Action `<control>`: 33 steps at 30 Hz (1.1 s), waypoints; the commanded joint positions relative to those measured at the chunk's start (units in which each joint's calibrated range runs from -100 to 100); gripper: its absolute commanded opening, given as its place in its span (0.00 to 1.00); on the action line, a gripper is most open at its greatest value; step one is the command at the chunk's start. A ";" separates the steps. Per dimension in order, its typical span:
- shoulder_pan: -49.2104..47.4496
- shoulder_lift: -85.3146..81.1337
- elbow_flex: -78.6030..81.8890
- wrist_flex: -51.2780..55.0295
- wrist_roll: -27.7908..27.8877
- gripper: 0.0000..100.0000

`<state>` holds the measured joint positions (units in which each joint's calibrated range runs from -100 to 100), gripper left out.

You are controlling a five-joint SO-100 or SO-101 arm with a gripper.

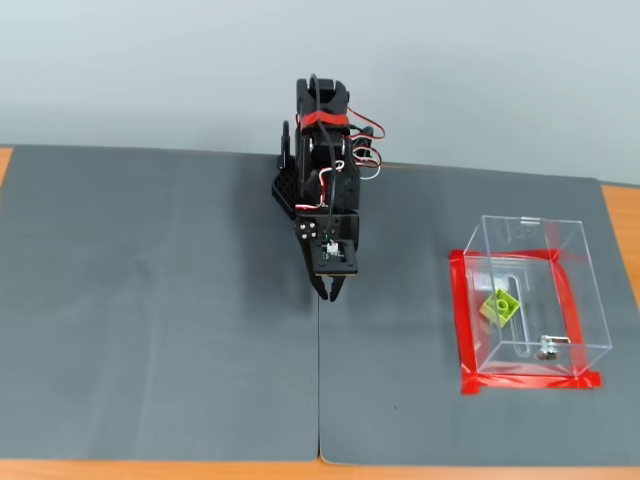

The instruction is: Pick the green lego block and place it into the transparent box

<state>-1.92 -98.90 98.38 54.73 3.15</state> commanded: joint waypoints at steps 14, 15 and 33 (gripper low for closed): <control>0.46 -0.51 -5.80 20.27 -2.29 0.02; 0.46 -0.51 -5.80 20.27 -2.81 0.02; 0.39 -0.43 -5.89 20.27 -2.76 0.02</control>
<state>-1.84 -99.32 96.14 74.76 0.32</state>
